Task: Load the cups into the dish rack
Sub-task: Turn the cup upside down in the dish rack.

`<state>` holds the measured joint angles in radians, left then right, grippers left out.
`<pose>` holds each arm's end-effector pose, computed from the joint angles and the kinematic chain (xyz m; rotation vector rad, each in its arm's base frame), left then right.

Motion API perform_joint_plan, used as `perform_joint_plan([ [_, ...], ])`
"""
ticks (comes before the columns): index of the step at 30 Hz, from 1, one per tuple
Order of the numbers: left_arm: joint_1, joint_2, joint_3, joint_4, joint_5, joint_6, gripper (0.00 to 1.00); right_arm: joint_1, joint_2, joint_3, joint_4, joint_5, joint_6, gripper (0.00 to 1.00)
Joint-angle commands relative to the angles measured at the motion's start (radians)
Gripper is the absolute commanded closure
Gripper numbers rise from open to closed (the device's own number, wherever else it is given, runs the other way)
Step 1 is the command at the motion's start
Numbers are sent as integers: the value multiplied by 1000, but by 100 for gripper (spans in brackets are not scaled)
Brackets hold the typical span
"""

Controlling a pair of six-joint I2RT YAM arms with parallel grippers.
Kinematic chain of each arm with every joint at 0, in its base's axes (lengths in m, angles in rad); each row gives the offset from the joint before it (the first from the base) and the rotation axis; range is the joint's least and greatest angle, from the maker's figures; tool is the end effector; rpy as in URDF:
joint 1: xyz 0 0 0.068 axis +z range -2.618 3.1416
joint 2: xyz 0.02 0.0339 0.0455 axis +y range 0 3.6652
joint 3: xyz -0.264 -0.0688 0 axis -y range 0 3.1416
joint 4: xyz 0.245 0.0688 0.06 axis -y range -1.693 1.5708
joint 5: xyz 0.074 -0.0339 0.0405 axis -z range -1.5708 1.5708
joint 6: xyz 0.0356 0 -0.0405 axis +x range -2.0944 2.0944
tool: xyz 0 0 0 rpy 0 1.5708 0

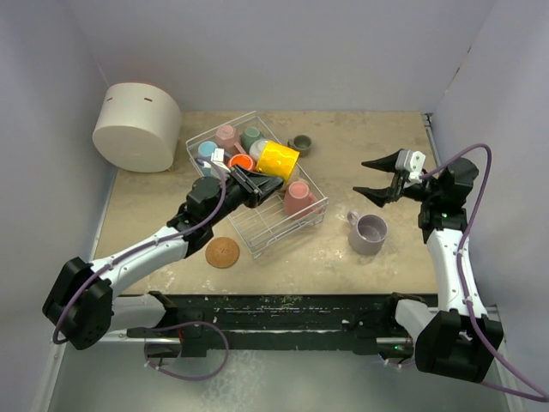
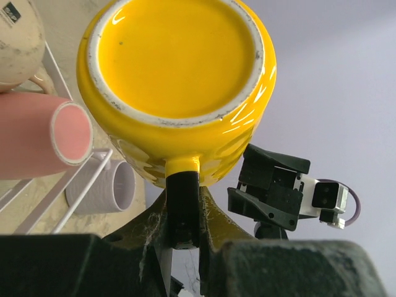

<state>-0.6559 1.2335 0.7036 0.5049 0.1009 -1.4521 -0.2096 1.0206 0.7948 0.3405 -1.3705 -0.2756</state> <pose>0.2227 -0.1759 0.2878 -0.6454 1.7741 -1.6459 0.2173 -0.0106 0.3514 -1.1059 1.1289 0.6103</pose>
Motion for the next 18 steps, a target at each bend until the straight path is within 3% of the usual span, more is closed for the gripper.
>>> perform_joint_plan([
  [1, 20, -82, 7, 42, -6, 78, 100, 1, -1, 28, 6, 14, -17, 34],
  [18, 52, -192, -15, -217, -79, 248, 100, 1, 1, 26, 6, 14, -18, 34],
])
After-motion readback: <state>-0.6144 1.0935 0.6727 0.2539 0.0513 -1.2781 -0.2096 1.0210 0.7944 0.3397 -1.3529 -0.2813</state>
